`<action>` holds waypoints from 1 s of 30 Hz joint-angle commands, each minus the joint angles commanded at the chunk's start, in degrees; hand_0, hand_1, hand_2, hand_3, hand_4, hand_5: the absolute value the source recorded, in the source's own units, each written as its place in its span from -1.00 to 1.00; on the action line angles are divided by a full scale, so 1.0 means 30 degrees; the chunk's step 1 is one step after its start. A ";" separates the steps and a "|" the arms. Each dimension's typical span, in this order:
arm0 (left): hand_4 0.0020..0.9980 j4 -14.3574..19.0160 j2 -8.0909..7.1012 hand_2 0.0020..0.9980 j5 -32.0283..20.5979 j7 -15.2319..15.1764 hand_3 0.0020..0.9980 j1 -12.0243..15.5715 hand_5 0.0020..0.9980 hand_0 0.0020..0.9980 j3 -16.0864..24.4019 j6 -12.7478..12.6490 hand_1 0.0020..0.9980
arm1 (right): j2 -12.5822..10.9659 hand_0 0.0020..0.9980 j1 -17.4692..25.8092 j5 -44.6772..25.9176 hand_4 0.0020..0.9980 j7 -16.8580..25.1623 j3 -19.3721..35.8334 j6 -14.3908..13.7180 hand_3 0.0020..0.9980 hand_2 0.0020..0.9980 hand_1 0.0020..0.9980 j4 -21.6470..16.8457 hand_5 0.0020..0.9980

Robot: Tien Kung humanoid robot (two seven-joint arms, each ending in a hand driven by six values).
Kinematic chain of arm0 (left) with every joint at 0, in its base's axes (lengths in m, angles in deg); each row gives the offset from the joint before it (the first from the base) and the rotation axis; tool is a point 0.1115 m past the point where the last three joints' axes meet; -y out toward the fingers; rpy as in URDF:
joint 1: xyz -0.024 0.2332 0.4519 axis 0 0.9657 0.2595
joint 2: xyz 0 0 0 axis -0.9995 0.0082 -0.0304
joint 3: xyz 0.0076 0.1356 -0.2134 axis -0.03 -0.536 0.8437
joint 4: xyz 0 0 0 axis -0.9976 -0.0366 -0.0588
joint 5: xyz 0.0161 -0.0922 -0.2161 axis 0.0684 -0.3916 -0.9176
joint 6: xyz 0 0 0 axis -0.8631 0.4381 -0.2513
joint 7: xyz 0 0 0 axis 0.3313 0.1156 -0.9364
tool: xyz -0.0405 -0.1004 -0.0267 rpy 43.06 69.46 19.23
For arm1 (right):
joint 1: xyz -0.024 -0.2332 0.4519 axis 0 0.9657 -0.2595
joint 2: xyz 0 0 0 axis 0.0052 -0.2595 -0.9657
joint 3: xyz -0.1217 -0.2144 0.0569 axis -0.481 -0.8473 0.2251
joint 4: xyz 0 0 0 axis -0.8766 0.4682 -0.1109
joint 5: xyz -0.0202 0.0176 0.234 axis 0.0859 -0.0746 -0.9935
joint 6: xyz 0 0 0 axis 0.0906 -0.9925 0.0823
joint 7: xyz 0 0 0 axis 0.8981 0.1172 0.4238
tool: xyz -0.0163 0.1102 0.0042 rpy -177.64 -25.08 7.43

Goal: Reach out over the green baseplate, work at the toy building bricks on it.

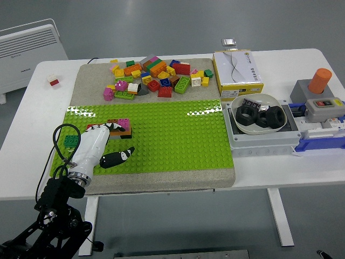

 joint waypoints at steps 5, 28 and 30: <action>0.66 -0.0083 0.0038 0.51 -0.0007 0.0018 0.33 0.0021 -0.28 0.75 -0.0118 -0.0003 0.60 | 0.0000 0.35 -0.0010 0.0000 0.37 0.0016 0.0000 0.0008 0.40 0.40 0.28 0.0012 0.94; 0.65 -0.0251 -0.0041 0.52 0.0074 -0.0010 0.36 0.0246 -0.27 0.76 -0.0754 0.0000 0.61 | 0.0055 0.35 0.0368 0.0000 0.37 0.0100 0.0000 -0.0102 0.40 0.40 0.28 0.0087 0.94; 0.65 -0.0246 -0.0030 0.52 0.0090 -0.0007 0.36 0.0223 -0.28 0.76 -0.0744 0.0012 0.61 | 0.0048 0.35 0.0371 0.0000 0.37 0.0093 0.0000 -0.0106 0.40 0.40 0.28 0.0081 0.94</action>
